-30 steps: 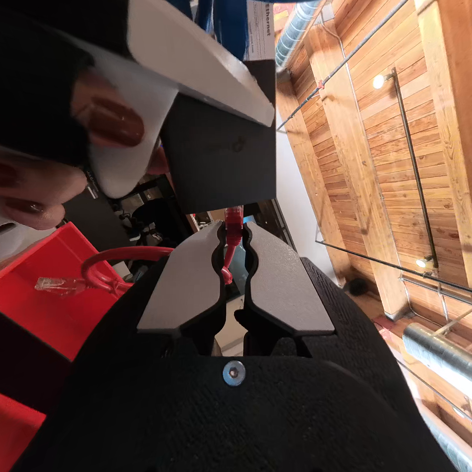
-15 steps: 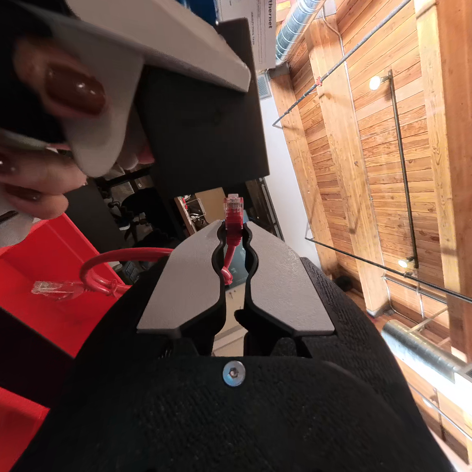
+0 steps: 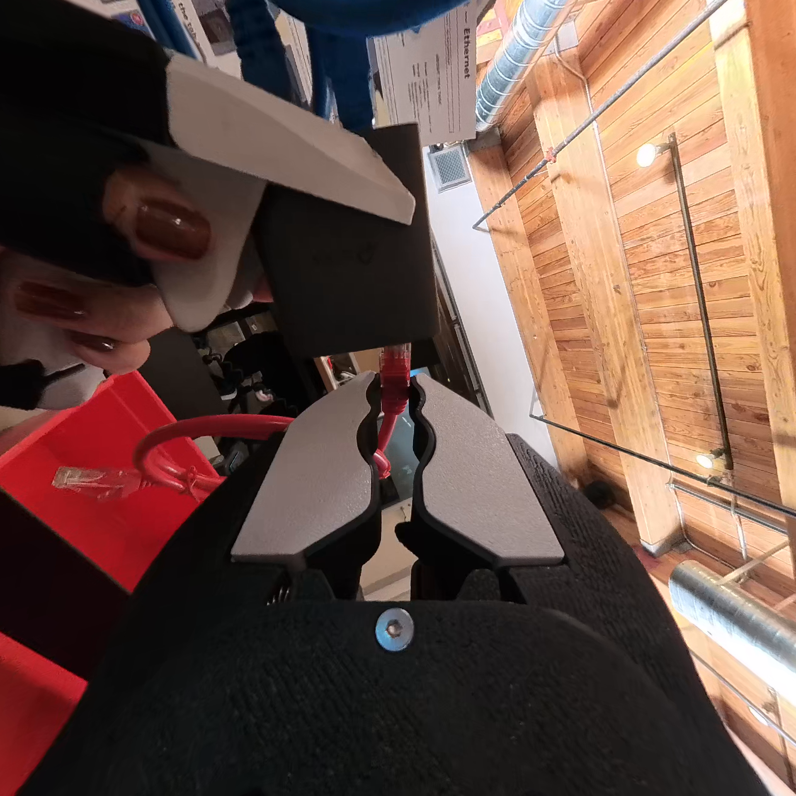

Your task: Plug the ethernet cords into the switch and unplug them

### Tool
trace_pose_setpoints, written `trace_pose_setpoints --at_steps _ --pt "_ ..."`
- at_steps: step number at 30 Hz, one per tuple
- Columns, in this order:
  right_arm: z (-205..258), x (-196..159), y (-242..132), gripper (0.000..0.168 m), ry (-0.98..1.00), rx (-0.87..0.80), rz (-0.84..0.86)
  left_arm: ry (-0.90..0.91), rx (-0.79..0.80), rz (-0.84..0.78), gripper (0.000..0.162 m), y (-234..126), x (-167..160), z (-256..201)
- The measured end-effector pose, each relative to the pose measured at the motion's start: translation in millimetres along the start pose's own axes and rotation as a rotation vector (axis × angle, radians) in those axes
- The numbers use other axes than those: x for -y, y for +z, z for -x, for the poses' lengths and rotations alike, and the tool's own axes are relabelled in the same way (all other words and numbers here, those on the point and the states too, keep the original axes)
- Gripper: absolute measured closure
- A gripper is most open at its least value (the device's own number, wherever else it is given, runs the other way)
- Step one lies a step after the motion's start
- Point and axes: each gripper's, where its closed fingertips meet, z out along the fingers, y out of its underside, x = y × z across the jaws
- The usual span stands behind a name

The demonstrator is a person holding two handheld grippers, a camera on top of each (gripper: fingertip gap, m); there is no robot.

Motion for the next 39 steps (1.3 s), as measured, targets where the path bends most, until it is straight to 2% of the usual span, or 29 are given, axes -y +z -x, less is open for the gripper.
trace_pose_setpoints --at_steps 1,6,10,18,23,26,30,34,37,39 --pt "0.2 -1.3 0.3 0.157 -0.002 0.001 0.009 0.023 0.004 0.013 0.142 0.5 -1.2 -0.3" --pt "1.2 -7.3 4.0 0.158 -0.012 -0.012 0.052 0.289 0.054 0.144 0.141 6.2 -11.8 -4.1" --pt "-1.2 -3.0 3.1 0.159 0.002 -0.032 0.019 0.381 0.072 0.173 0.141 9.2 -11.1 -7.7" --pt "1.6 -5.2 6.1 0.158 -0.049 -0.039 0.008 0.287 0.048 0.254 0.141 8.5 -16.1 -1.4" --pt "1.3 -2.3 6.5 0.159 -0.026 -0.045 -0.031 0.300 0.031 0.260 0.141 7.5 -15.6 -1.5" --pt "5.4 -3.6 7.4 0.159 0.044 0.016 -0.037 0.227 0.037 0.253 0.141 5.3 -19.1 2.9" --pt "7.0 -7.1 8.9 0.159 0.002 0.007 -0.021 0.190 0.054 0.237 0.141 3.4 -22.2 6.1" --pt "10.0 -6.1 11.7 0.158 0.032 0.028 -0.061 0.179 0.077 0.263 0.141 3.6 -19.4 11.8" --pt "12.3 -1.5 11.8 0.157 0.089 0.072 -0.153 0.131 0.084 0.290 0.142 2.4 -18.1 18.0" --pt "12.6 -0.4 8.7 0.151 0.163 0.135 -0.204 0.108 0.092 0.311 0.142 0.4 -17.8 24.1"
